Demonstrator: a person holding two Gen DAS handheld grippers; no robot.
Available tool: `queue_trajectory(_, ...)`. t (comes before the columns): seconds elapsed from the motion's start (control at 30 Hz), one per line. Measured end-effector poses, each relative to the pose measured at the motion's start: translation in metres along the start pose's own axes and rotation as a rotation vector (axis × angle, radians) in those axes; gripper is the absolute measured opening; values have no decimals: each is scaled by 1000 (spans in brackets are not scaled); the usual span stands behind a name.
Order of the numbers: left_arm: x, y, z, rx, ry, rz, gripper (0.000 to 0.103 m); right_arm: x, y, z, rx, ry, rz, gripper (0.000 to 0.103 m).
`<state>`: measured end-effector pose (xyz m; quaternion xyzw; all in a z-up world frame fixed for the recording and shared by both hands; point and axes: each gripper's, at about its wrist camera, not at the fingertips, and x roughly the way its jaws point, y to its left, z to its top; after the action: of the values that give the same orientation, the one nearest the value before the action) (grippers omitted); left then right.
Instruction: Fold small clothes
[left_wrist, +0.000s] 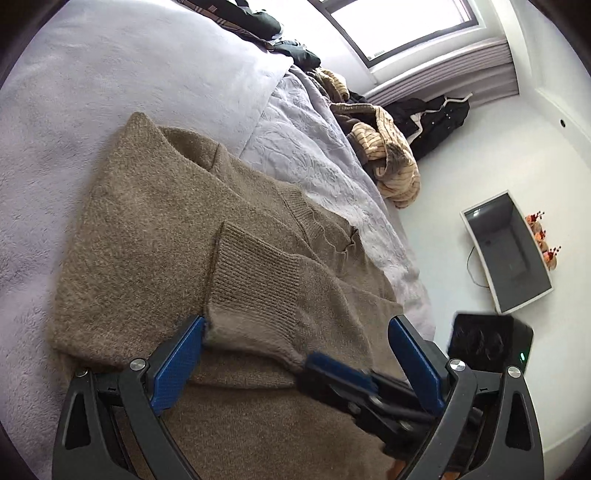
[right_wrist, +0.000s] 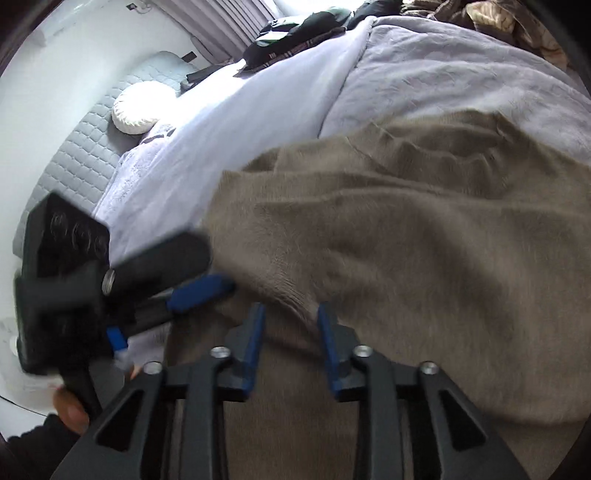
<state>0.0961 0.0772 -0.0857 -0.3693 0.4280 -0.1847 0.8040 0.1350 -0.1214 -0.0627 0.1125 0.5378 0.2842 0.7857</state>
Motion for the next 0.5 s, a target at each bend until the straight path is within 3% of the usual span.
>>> queue_trajectory(0.13,6,-3,2,16,11,26,98,-39,-52,-27,194,-59,14,40)
queue_trajectory(0.27,12,-8,3,31,14,62,98,-85,-125,-66,512,-173,39,40)
queue_trajectory(0.43,18,-14,6,45,9,127,98,-115,-186,-100,781,-337,70,40)
queue_trajectory(0.47,18,-15,7,49,5,138,92,-116,-195,-102,813,-356,73,40)
queue_trajectory(0.5,18,-17,7,58,3,157,69,-114,-200,-102,832,-371,79,39)
